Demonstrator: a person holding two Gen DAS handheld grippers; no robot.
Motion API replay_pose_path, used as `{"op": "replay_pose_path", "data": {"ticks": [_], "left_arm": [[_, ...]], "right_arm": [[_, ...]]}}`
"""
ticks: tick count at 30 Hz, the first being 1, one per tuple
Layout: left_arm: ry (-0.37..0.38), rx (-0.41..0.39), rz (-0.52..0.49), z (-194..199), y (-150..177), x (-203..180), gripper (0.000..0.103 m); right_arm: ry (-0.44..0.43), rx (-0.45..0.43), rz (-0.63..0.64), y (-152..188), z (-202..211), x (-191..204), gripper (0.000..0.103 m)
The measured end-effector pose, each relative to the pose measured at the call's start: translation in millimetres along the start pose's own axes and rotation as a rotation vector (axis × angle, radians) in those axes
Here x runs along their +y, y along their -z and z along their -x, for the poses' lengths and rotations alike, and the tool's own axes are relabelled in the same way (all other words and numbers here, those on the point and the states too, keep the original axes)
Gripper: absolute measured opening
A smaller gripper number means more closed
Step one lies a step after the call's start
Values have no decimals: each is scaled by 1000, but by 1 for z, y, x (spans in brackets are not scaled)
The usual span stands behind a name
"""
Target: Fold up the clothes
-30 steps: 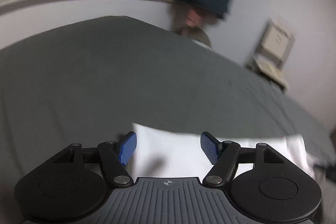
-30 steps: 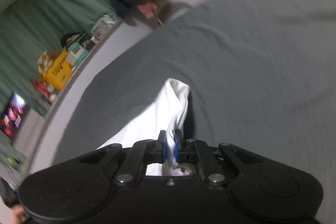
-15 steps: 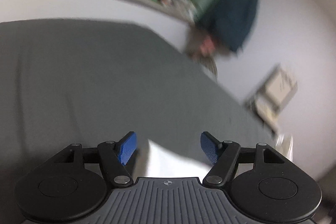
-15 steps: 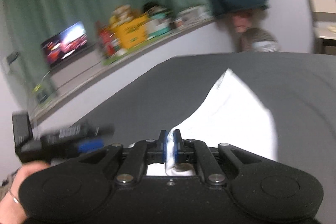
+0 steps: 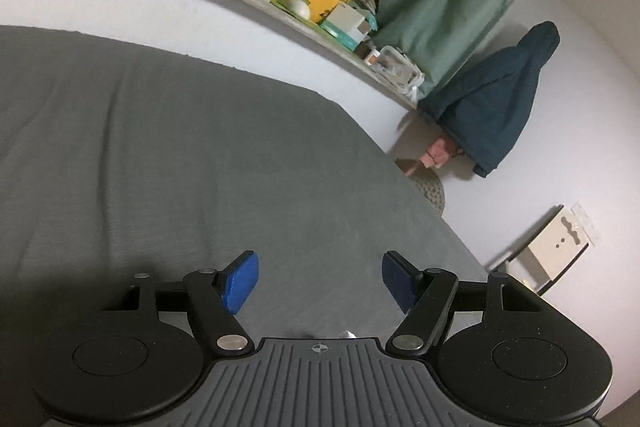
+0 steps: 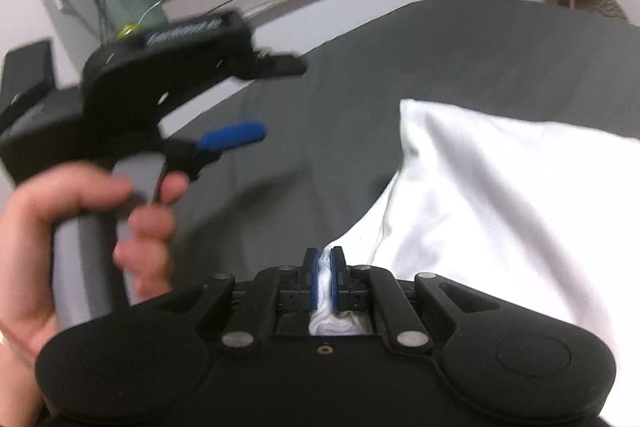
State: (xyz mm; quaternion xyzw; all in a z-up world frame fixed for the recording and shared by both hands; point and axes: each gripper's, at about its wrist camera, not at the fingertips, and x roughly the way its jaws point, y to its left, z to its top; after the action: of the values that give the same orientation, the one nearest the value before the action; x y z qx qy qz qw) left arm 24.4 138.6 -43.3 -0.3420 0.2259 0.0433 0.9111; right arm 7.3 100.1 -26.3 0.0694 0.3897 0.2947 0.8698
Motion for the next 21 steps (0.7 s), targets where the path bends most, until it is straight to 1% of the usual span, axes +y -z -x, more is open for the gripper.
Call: {"op": "replay_pose_path", "data": {"ticks": [2,4,6,8,9,10,11,12,14,15,16,18,19,21], "left_arm": [[4,11,14,-5,-2,1,70],[5,18,18,-4,-1,2,70],[10,16,14,1,1,3,70],[6,14,20,3,2,6,70],[3,12,26,4,3,7,70],[0,12,29,3,3,7,70],[-4,15,30,2,4,7,70],[-9,16,30,2,5,8,70],[-17,17,29,0,6,6,70],[-21,18,27,0,7,6,70],[-25,19,25,0,7,7,70],[-29,20,25,-1,8,8,70],[-30,19,29,0,8,9,70],[-31,20,37,0,9,12,70]], "right_arm": [[-1,32,19,3,-3,-2,7],[-10,42,22,3,-3,-4,10],[-38,17,18,0,7,-5,15],[-50,-38,24,-4,22,-2,28],[-31,-86,29,-7,33,-3,39],[0,-130,32,-10,42,-5,46],[33,-164,30,-14,48,-8,46],[62,-175,29,-19,51,-13,46],[97,-116,31,-28,43,-23,40],[112,-79,33,-32,38,-28,29],[107,-49,28,-34,33,-32,27],[70,-8,14,-33,26,-35,27],[84,8,21,-29,22,-34,28],[141,33,41,-21,11,-29,28]]}}
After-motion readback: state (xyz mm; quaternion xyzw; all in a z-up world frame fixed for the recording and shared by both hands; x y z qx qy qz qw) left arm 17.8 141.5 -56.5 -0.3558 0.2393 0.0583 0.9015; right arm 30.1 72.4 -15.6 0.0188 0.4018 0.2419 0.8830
